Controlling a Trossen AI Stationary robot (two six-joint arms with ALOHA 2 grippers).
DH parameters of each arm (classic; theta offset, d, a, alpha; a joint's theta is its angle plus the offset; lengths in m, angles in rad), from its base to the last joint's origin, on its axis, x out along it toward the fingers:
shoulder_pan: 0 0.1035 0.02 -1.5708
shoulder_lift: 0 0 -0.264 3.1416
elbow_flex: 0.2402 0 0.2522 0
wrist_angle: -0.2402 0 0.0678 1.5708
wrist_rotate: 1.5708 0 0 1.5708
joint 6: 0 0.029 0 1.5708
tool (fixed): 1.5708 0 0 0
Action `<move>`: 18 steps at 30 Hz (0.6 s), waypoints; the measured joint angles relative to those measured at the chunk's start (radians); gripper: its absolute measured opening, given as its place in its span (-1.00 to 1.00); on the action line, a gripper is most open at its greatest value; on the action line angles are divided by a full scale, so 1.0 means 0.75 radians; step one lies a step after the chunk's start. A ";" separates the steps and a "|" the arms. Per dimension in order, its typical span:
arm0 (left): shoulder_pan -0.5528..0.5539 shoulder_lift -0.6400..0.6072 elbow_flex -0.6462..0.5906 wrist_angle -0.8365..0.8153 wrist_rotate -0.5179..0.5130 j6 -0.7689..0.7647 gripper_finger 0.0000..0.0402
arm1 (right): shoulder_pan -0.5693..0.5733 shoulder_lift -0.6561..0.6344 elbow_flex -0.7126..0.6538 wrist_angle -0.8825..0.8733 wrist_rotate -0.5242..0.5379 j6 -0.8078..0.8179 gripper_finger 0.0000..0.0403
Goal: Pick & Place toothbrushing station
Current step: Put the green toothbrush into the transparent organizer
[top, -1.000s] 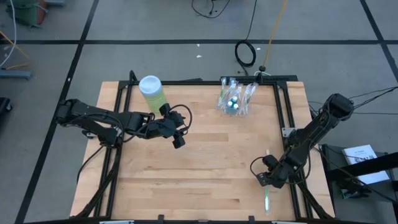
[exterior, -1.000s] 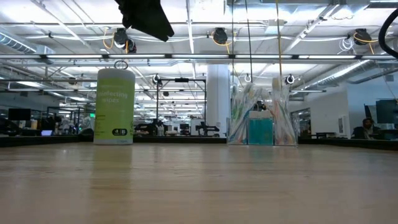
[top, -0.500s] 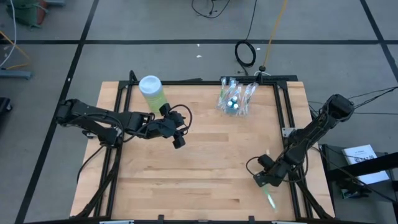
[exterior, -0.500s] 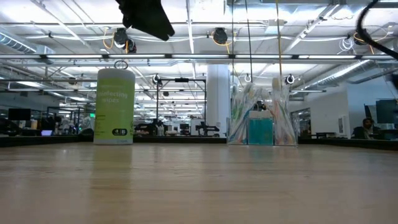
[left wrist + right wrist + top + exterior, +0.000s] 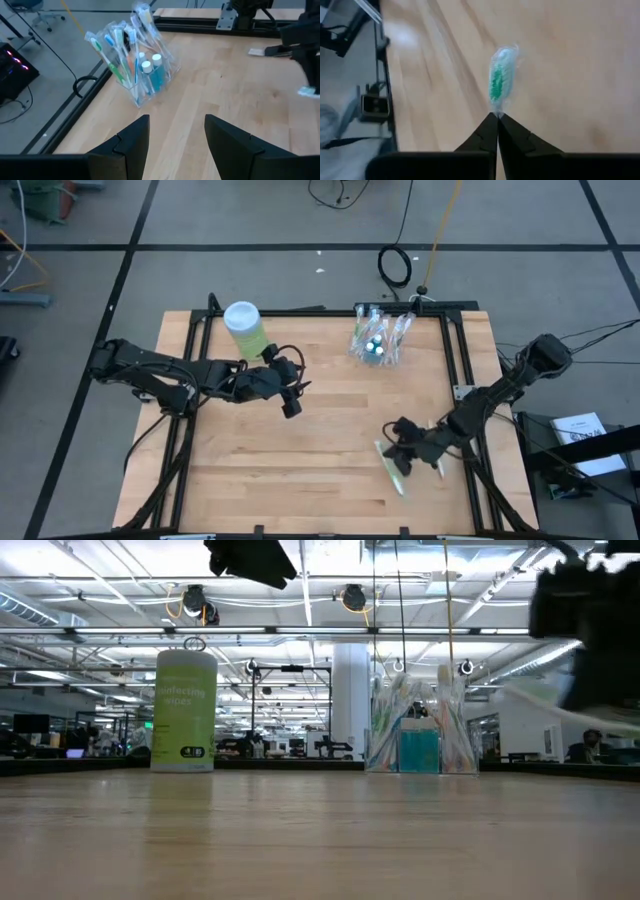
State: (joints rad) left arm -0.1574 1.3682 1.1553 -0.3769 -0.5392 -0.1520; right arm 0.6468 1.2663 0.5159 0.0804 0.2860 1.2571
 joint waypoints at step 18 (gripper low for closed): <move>0.000 0.000 0.000 0.027 0.032 0.016 -0.02 | -0.606 -0.002 0.002 1.063 0.472 -1.748 -1.00</move>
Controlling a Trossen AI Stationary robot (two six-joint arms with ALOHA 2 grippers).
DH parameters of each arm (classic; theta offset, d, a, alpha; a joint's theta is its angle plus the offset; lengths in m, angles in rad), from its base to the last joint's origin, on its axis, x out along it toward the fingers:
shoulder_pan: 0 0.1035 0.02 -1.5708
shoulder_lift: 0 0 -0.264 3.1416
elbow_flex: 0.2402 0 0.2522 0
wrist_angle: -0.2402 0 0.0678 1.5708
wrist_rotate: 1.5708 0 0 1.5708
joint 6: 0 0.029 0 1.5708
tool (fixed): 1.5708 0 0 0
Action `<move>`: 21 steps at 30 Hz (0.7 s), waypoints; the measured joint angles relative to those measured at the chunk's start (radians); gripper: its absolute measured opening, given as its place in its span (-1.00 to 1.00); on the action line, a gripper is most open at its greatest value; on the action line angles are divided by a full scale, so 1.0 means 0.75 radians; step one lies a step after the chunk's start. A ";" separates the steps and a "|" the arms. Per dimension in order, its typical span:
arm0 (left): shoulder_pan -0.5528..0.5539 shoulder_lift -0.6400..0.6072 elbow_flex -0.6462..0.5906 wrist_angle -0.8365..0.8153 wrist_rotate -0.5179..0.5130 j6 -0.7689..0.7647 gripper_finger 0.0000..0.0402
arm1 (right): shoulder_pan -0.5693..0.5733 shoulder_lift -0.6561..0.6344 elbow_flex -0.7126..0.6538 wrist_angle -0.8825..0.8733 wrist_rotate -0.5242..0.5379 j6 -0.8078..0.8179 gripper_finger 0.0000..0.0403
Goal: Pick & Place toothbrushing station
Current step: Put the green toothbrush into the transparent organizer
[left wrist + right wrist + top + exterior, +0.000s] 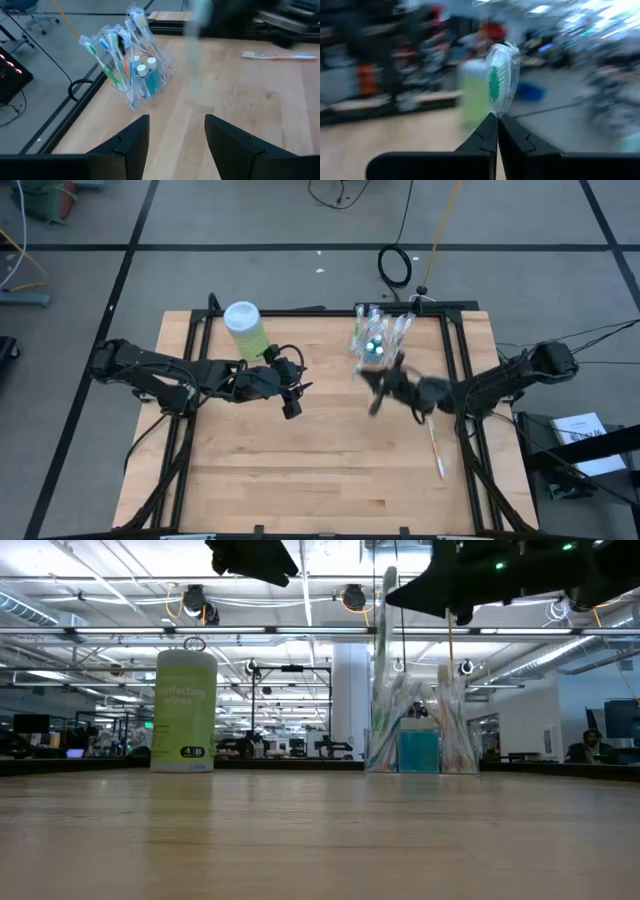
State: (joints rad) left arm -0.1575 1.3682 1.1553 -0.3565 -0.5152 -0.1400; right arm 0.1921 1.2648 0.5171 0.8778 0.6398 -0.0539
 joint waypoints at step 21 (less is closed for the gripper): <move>0.000 0.000 0.000 -0.012 0.002 0.032 -0.02 | -0.702 0.229 0.002 0.127 -0.226 -0.028 -1.00</move>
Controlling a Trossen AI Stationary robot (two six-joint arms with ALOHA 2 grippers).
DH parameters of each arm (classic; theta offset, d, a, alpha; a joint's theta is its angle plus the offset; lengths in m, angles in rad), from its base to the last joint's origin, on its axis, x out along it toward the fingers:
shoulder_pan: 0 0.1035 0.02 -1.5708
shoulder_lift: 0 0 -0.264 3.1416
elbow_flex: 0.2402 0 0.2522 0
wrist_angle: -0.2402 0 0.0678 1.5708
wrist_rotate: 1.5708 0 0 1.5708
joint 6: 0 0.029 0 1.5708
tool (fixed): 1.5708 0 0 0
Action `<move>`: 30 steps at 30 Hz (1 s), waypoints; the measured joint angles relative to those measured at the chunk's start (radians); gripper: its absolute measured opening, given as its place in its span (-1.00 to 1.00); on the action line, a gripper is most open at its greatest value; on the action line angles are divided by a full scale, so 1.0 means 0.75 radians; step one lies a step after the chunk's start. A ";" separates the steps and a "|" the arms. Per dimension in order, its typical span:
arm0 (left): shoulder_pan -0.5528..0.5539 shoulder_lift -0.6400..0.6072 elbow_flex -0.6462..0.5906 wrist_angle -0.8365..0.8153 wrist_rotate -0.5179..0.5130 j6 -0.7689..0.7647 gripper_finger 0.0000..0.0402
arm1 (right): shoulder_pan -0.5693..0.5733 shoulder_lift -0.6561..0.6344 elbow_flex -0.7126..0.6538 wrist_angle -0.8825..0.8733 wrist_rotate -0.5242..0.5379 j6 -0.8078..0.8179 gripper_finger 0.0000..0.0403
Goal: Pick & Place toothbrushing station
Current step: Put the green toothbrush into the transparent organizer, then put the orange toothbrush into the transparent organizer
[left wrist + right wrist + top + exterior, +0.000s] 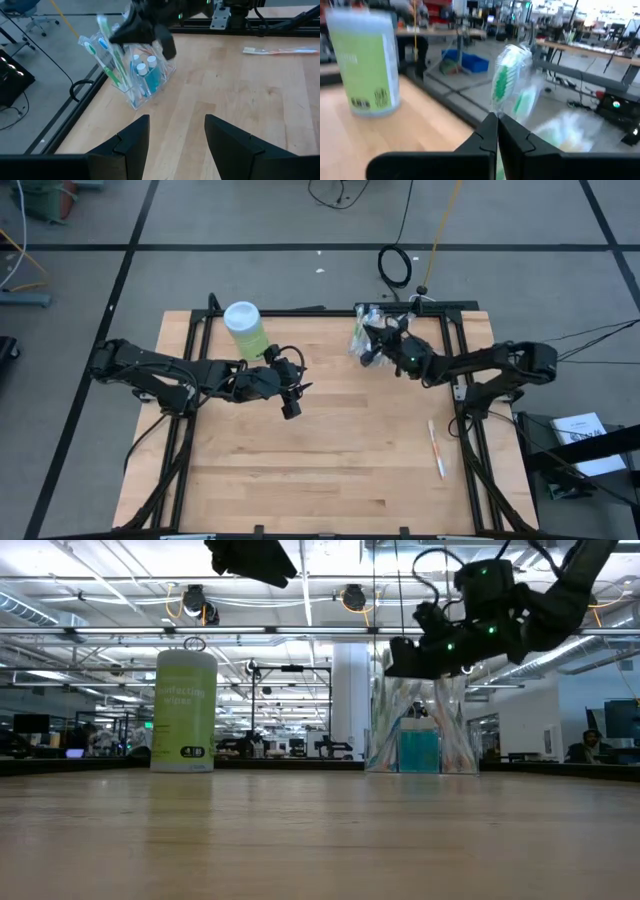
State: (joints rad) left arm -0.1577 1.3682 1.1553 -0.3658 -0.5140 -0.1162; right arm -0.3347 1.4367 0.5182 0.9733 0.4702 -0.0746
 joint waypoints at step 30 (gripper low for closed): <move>0.000 0.000 0.000 -0.091 0.001 -0.001 -0.03 | 0.178 -0.117 0.001 -0.124 0.038 -0.078 -0.34</move>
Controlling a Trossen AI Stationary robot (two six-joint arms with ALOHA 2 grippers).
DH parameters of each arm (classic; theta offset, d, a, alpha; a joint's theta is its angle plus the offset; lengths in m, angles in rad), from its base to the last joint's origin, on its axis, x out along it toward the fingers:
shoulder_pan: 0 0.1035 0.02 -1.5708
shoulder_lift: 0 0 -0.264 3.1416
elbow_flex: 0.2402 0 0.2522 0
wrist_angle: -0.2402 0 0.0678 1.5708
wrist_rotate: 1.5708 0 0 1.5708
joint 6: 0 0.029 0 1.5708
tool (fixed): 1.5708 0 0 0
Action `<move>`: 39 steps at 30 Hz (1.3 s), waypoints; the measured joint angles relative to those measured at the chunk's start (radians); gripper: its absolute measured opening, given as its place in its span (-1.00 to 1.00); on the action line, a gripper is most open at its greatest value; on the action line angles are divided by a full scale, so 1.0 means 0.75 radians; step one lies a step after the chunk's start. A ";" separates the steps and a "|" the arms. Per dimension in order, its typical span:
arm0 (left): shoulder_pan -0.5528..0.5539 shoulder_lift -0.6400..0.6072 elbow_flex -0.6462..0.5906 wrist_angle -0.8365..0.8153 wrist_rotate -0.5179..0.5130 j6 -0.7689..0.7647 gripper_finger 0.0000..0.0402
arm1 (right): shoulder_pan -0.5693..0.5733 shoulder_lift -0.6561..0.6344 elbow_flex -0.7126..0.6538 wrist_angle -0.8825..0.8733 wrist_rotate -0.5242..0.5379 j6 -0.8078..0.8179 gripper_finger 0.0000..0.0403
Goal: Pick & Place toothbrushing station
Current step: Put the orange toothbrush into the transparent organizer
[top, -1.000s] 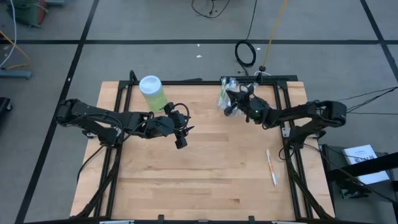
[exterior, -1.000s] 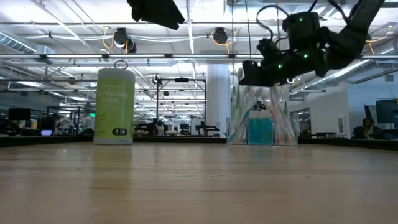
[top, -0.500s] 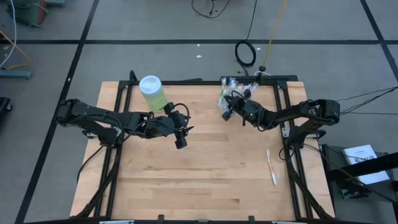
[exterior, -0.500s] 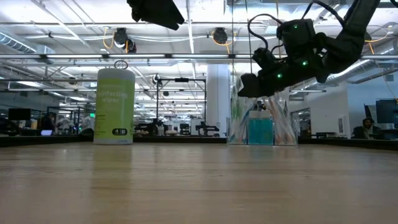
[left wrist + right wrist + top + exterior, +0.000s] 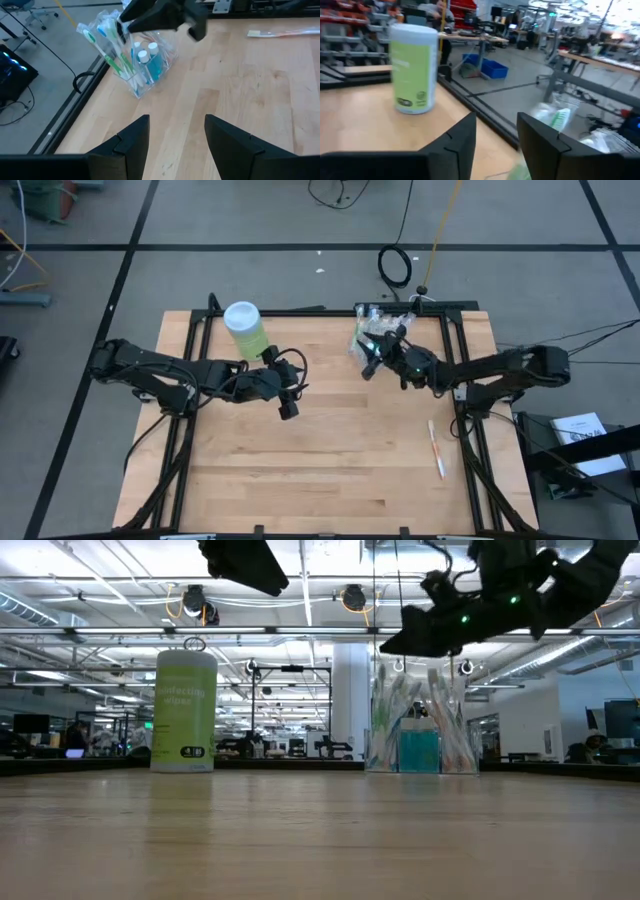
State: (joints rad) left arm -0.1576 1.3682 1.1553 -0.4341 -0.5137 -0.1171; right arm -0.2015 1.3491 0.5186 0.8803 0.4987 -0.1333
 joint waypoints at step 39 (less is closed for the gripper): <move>-0.002 0.087 -0.001 0.136 0.057 0.045 -0.03 | 0.659 -0.527 -0.001 -1.934 -1.097 1.899 -0.34</move>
State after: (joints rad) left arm -0.1589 1.4334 1.1549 -0.3317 -0.4706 -0.0830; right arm 0.2928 0.9535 0.5179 -0.5699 -0.3243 1.2906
